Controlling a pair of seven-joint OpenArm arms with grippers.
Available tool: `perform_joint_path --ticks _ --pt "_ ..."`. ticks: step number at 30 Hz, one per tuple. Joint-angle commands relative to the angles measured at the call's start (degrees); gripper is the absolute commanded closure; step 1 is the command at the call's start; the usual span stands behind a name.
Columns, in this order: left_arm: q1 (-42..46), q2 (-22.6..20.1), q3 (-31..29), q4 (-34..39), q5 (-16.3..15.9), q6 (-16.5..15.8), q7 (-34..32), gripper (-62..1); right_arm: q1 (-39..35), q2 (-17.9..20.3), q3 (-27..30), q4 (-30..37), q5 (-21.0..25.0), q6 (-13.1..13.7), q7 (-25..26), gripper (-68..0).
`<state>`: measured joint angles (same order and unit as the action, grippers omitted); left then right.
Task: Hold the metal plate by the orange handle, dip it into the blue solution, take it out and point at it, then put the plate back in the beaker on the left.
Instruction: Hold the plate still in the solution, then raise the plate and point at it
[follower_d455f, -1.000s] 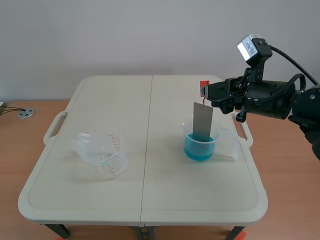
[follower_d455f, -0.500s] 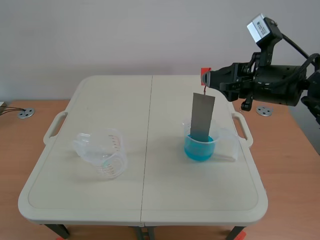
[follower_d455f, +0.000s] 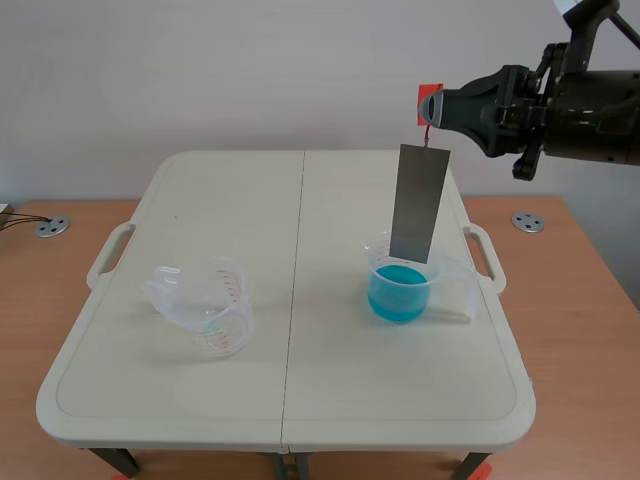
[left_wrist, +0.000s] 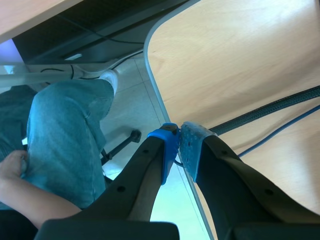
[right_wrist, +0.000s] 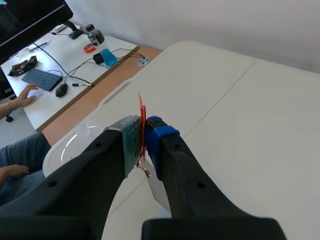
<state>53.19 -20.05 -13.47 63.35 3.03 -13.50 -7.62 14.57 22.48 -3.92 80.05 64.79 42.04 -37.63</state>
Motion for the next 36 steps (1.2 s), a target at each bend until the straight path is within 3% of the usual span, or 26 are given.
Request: perform_joint_path --ticks 1,5,8,14,19,24,27,31,36 --pt "0.9 -1.53 -1.44 0.46 -0.15 0.48 -0.52 -6.0 1.27 1.25 0.87 1.88 2.16 0.68 0.28 -1.3" --pt "0.92 -4.44 -4.7 1.14 -1.11 0.48 -0.55 -6.0 1.27 2.01 1.79 3.89 5.73 0.68 -1.77 -1.3" --pt "0.92 -7.1 -8.31 2.05 -3.54 0.48 -0.5 -6.0 1.27 1.99 2.82 4.74 7.72 0.68 -2.67 -1.3" --pt "0.9 -14.27 -15.28 3.39 -10.47 0.46 -0.83 -6.0 1.29 1.99 4.39 6.19 11.21 0.68 -4.11 -1.3" --pt "-0.15 -21.7 -17.46 4.9 -17.73 0.44 -3.76 -6.0 1.29 1.97 5.05 7.48 12.48 0.68 -4.66 -1.3" --pt "-7.78 -25.77 -17.57 4.98 -20.44 -0.24 -3.78 -6.0 1.29 1.99 5.05 7.98 13.51 0.68 -4.7 -1.3" --pt "-14.12 -26.29 -17.44 5.03 -20.41 -3.15 -4.35 -6.0 1.29 1.99 5.05 7.98 13.55 0.68 -4.7 -1.3" --pt "-21.73 -26.36 -16.09 5.77 -20.39 -9.86 -6.47 -6.0 1.29 1.97 5.05 7.98 13.73 0.68 -4.68 -1.3" --pt "-29.05 -26.36 -10.32 8.76 -20.26 -15.93 -6.51 -6.0 1.29 1.97 5.05 7.98 13.75 0.68 -4.68 -1.3"
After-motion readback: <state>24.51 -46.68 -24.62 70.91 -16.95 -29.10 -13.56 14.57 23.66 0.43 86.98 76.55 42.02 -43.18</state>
